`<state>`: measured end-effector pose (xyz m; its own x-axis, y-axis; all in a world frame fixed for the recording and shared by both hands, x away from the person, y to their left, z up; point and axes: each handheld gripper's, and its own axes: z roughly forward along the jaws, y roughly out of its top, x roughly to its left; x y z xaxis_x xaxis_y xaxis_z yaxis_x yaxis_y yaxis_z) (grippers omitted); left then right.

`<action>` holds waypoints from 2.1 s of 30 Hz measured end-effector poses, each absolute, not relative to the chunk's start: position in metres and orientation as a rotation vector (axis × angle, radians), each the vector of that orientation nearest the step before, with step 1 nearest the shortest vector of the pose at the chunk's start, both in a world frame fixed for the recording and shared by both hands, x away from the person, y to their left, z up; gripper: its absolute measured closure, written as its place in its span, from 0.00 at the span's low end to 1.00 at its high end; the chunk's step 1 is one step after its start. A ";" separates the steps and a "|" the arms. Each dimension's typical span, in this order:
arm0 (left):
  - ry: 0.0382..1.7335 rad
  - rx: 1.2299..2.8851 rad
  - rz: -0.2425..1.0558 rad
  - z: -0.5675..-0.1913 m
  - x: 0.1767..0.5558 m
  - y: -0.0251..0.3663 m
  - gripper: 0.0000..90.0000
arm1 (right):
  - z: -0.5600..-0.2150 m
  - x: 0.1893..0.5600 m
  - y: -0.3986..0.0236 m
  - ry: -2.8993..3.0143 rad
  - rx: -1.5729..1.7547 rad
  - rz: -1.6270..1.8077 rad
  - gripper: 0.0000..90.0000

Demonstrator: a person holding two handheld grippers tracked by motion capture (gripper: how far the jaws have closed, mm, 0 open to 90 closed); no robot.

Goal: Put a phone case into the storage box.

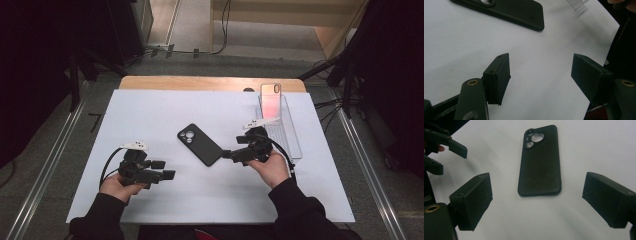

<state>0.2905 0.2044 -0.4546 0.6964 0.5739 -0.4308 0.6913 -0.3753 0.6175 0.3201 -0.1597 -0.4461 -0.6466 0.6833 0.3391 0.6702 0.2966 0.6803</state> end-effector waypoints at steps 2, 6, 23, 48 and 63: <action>0.965 2.082 -0.182 -0.455 0.291 0.205 0.35 | -0.449 0.324 -0.155 2.537 1.319 1.302 0.02; 0.966 2.084 -0.182 -0.455 0.291 0.205 0.35 | -0.451 0.329 -0.146 2.563 1.326 1.275 0.02; 0.971 2.082 -0.182 -0.455 0.291 0.204 0.35 | -0.454 0.355 -0.116 2.553 1.307 1.245 0.02; 0.958 2.087 -0.168 -0.456 0.291 0.204 0.35 | -0.473 0.381 -0.081 2.569 1.245 1.217 0.04; 0.958 2.090 -0.169 -0.456 0.291 0.204 0.35 | -0.493 0.388 -0.072 2.644 1.236 1.135 0.04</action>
<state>0.2913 0.2042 -0.4564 0.7028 0.5746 -0.4194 0.6836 -0.3821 0.6219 0.3885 -0.0723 -0.4934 -0.6884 0.6700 0.2778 0.6628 0.4257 0.6160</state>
